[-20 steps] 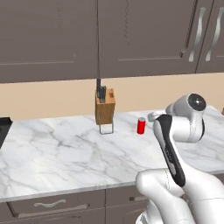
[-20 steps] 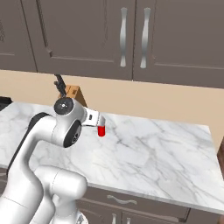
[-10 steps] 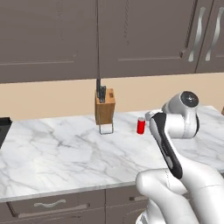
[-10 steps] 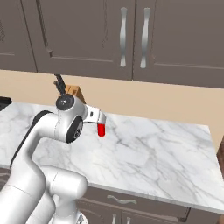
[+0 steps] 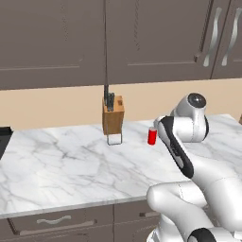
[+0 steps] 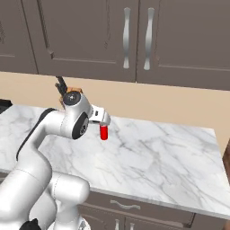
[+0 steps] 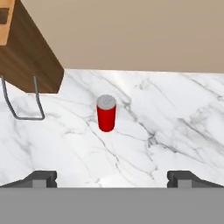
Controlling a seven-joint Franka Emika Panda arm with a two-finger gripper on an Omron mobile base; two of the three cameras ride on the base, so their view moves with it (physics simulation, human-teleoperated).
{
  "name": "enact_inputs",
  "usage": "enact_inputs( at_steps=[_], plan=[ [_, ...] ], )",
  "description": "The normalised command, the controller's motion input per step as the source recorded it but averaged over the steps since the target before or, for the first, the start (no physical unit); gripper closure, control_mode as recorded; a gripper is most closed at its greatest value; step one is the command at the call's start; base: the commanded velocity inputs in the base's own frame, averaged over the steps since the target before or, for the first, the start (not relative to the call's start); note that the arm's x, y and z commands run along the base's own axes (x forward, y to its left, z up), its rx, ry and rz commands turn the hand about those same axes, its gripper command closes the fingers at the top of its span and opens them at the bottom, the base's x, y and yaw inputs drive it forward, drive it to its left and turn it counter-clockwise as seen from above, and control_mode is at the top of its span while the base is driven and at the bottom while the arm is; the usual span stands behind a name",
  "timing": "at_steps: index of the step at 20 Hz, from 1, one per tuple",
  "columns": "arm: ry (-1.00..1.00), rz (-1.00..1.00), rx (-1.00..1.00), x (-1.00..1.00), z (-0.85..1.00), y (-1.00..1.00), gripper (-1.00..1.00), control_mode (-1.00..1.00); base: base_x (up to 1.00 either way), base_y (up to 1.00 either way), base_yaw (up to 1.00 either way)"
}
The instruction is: Move the drinks to the dining counter.
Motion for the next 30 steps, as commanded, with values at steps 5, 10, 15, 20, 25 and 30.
enact_inputs(
  at_steps=[5,10,15,20,25,30],
  plan=[
    [0.15,0.00,0.00,0.14,-0.06,0.00,-1.00,-1.00,0.00,0.00,0.00],
    [0.10,0.00,0.00,0.04,-0.17,0.00,-1.00,-1.00,0.00,0.00,0.00],
    [0.06,0.00,0.00,0.00,-0.40,0.00,-1.00,-1.00,0.00,0.00,0.00],
    [0.06,0.00,0.00,0.00,-0.33,0.00,-1.00,-1.00,0.00,0.00,0.00],
    [0.01,0.00,0.00,0.00,-0.04,0.00,-1.00,-1.00,0.00,0.00,0.00],
    [0.01,0.00,0.00,0.00,0.00,0.00,-1.00,-1.00,0.00,0.00,0.00]
  ],
)
